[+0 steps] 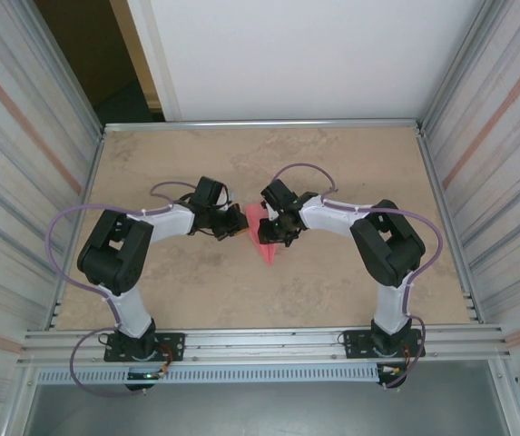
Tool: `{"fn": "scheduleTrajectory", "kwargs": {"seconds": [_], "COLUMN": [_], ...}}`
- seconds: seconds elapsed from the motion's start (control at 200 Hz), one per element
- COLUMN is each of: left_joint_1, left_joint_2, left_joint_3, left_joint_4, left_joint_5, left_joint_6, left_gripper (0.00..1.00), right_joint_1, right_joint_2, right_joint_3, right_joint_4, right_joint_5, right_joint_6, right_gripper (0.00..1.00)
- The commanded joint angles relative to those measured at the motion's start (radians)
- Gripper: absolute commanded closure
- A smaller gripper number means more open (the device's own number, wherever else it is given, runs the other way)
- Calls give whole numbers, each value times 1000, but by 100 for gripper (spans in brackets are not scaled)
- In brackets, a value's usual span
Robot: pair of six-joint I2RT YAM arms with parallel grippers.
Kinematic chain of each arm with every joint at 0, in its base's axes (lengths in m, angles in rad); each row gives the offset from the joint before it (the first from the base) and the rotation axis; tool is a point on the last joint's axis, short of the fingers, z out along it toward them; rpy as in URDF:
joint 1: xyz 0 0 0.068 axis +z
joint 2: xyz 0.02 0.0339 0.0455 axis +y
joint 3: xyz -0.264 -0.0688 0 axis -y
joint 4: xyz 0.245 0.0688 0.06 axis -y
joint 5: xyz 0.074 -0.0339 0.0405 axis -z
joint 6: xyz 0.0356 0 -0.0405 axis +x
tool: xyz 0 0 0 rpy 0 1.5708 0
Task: Fold a paper plane with a square sheet of paper (pick it up from the middle)
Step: Move the paper plane to the top-center of the table.
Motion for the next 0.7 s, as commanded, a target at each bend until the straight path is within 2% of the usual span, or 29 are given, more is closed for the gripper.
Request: {"fn": "scheduleTrajectory", "kwargs": {"seconds": [0.0, 0.21, 0.296, 0.486, 0.692], "left_joint_1": [1, 2, 14, 72, 140], "left_joint_2": [-13, -25, -52, -158, -282], "left_joint_3": [12, 14, 10, -30, -74], "left_joint_4": [-1, -19, -36, -102, -232], "left_joint_5": [22, 6, -15, -98, -244], "left_joint_6": [-2, 3, 7, 22, 59], "left_gripper": [91, 85, 79, 63, 41], "right_joint_1": [6, 13, 14, -4, -97], "right_joint_2": [24, 36, 38, 10, 30], "right_joint_3": [32, 44, 51, 72, 128], "right_joint_4": [-22, -26, -38, -65, -79], "right_joint_5": [24, 18, 32, 117, 145], "right_joint_6": [26, 30, 32, 34, 27], "right_gripper": [72, 70, 76, 88, 91]}}
